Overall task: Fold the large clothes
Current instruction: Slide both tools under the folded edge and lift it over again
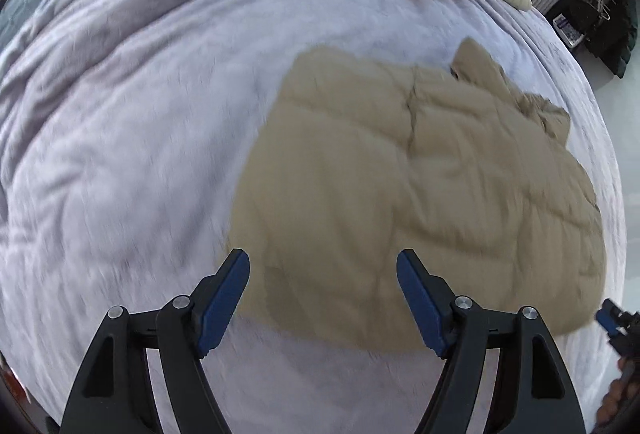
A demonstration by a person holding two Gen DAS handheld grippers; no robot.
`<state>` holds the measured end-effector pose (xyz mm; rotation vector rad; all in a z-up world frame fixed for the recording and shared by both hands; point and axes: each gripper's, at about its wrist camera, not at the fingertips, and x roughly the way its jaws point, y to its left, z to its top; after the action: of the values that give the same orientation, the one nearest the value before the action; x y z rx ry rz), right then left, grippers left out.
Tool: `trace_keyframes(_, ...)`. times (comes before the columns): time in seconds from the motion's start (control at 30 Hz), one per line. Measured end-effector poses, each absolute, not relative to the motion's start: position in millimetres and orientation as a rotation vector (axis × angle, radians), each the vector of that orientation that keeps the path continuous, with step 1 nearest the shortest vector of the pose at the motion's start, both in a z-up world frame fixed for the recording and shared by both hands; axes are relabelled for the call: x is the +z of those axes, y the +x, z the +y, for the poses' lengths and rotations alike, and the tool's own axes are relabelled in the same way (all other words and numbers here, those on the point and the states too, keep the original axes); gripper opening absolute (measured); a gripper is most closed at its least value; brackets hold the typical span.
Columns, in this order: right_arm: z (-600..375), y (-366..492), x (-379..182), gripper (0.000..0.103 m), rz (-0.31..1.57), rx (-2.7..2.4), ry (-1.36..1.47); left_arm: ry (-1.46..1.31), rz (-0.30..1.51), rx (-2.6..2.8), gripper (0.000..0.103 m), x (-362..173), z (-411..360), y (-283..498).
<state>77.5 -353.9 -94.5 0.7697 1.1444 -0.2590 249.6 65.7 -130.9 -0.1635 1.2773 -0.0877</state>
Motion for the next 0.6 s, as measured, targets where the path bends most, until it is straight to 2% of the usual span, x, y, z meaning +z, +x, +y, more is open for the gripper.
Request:
trace_keyframes(0.07,-345.6,65.4,-98.6,0.05,1.151,-0.24,0.799,-0.187,1.299,-0.075,0.081,-137.4,66.5,240.8)
trace_keyframes(0.1,-342.7,61.9,-100.7,0.05,1.16,-0.237,0.809,-0.192,1.3,-0.062,0.097,-139.9,67.4,237.1)
trace_keyframes(0.13,-340.3,60.0,-103.8,0.05,1.168,-0.234,0.818,-0.195,1.294,-0.052,0.103,-140.6,68.2,232.9)
trace_keyframes(0.23,-335.5,53.0,-113.1,0.052,1.181,-0.24,0.853,-0.196,1.265,-0.045,0.103,-144.7,66.8,220.2)
trace_keyframes(0.37,-331.3,45.9,-127.5,0.086,1.154,-0.247,0.935,-0.242,1.293,-0.065,0.103,-156.5,71.6,214.4)
trace_keyframes(0.6,-329.9,35.9,-156.5,0.087,1.117,-0.194,1.113,-0.463,1.368,-0.052,0.103,-194.6,98.2,201.5)
